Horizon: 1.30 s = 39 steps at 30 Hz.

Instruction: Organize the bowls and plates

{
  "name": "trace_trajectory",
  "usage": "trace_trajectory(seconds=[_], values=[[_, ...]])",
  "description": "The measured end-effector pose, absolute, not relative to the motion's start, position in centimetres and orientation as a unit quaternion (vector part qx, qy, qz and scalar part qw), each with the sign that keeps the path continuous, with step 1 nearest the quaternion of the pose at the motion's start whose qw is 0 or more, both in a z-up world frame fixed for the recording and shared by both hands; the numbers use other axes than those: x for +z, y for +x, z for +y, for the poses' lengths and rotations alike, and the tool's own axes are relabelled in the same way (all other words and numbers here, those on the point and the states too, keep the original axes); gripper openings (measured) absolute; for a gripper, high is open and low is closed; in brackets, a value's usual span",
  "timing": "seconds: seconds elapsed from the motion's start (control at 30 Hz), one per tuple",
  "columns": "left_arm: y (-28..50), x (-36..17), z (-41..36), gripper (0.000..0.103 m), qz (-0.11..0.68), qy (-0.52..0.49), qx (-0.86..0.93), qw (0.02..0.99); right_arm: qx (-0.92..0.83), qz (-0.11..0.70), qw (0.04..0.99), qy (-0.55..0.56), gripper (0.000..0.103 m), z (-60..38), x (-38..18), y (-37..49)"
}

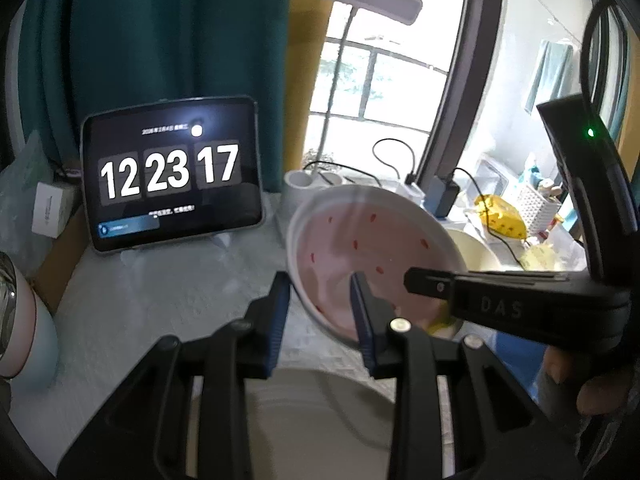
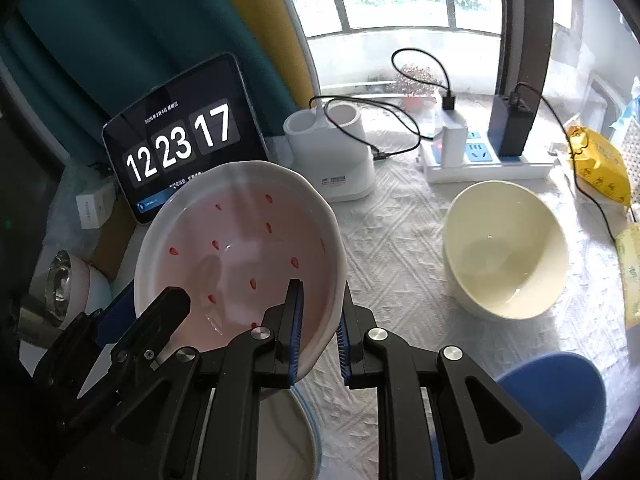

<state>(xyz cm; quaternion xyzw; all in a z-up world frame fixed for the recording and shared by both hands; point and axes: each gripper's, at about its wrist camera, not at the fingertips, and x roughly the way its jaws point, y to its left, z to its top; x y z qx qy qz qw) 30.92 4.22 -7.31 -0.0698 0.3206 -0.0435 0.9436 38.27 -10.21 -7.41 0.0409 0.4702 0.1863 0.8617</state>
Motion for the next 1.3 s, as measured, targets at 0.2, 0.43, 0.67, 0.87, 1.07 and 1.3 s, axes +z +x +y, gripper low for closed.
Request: trace_trajectory(seconds=[0.2,0.43,0.67,0.87,1.07,1.3], values=[[30.4,-6.4,2.5,0.032,0.319,-0.068,-0.057,0.944,0.182,0.465,0.865,0.043,0.017,-12.0,-6.5,37.5],[30.0,-5.6,0.6,0.032,0.320,-0.069,-0.070,0.942,0.175,0.462,0.868,0.043,0.017,-14.3,-5.6,36.9],[29.6,-5.2,-1.4,0.032,0.321,-0.067,-0.085,0.941,0.167,0.457,0.872,0.045,0.017,-16.7,-5.0,36.2],[29.1,-5.1,-2.8,0.032,0.325,-0.073,-0.097,0.938,0.159,0.456,0.874,0.047,0.017,-18.5,-4.9,35.4],[28.5,-4.7,-4.3,0.032,0.323,-0.073,-0.108,0.937,0.155,0.456,0.875,0.048,0.017,-20.1,-4.8,34.6],[27.7,-4.4,-5.9,0.032,0.325,-0.066,-0.126,0.935,0.147,0.454,0.878,0.049,0.017,-22.0,-4.6,33.5]])
